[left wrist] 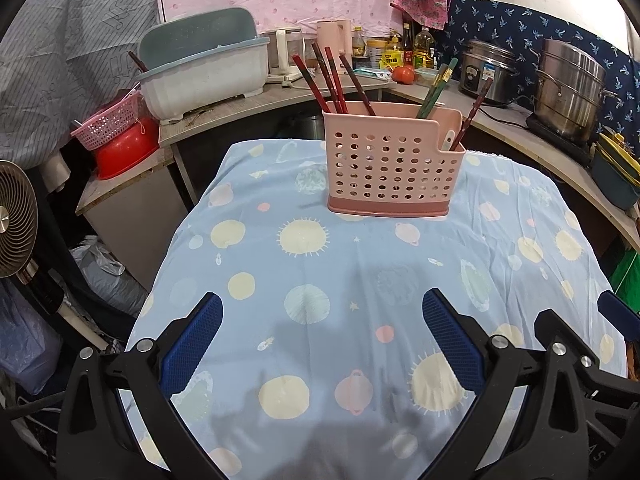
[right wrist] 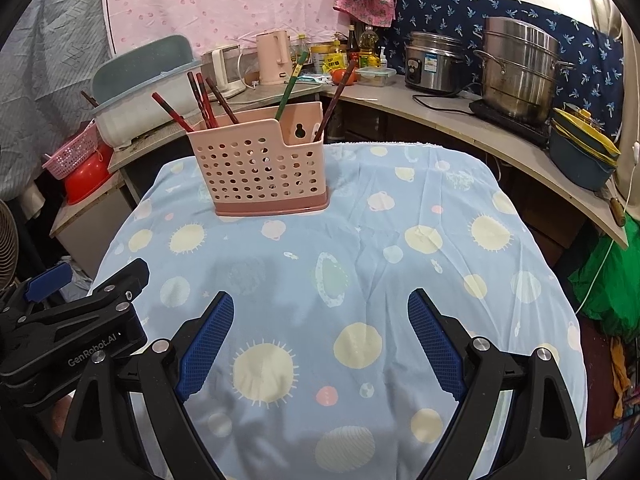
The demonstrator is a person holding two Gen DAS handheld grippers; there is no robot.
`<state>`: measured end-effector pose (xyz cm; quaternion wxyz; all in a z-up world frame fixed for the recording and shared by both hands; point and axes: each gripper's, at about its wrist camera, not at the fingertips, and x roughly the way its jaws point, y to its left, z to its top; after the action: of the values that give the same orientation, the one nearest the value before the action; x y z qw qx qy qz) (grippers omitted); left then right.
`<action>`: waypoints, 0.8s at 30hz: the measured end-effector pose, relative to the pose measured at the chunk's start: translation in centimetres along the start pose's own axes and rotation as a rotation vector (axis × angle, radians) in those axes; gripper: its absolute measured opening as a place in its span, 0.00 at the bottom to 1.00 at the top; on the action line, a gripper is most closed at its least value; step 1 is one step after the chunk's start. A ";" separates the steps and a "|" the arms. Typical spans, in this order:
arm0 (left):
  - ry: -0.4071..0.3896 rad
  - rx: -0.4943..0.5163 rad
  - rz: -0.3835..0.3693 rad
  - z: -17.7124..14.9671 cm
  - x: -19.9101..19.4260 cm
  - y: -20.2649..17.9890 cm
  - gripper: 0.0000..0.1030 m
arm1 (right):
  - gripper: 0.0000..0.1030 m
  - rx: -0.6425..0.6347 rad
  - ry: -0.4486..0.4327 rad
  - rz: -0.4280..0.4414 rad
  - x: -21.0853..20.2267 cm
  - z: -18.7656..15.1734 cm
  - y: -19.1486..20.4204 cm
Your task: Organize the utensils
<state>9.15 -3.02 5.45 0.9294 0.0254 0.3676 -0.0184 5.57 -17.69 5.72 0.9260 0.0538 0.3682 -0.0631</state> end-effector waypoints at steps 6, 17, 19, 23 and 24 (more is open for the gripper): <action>-0.002 0.000 0.001 0.3 0.0 0.1 0.93 | 0.82 0.000 -0.005 0.000 0.0 0.2 0.1; -0.010 0.000 0.004 1.0 -0.1 0.1 0.93 | 0.82 -0.001 -0.016 0.004 -0.3 0.7 0.2; -0.011 0.001 0.004 1.2 -0.2 0.1 0.93 | 0.83 -0.001 -0.018 0.004 -0.3 0.8 0.2; -0.012 0.000 0.005 1.2 -0.2 0.1 0.93 | 0.82 -0.002 -0.019 0.004 -0.3 0.9 0.2; -0.012 0.000 0.005 1.3 -0.2 0.1 0.93 | 0.82 -0.003 -0.020 0.005 -0.3 0.9 0.2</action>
<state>9.87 -2.98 6.57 0.9317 0.0261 0.3618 -0.0159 5.99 -17.57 6.64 0.9299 0.0529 0.3589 -0.0609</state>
